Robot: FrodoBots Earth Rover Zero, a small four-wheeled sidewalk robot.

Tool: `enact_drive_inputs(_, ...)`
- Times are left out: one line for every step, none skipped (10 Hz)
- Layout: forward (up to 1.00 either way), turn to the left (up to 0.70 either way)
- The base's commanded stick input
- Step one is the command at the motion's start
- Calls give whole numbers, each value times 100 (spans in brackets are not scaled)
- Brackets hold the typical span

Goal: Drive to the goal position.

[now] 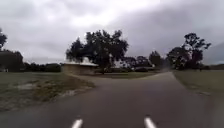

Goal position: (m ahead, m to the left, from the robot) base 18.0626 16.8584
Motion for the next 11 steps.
enact_drive_inputs(84,3)
enact_drive_inputs(84,3)
enact_drive_inputs(84,3)
enact_drive_inputs(84,3)
enact_drive_inputs(84,3)
enact_drive_inputs(84,3)
enact_drive_inputs(84,3)
enact_drive_inputs(84,3)
enact_drive_inputs(84,3)
enact_drive_inputs(84,3)
enact_drive_inputs(84,3)
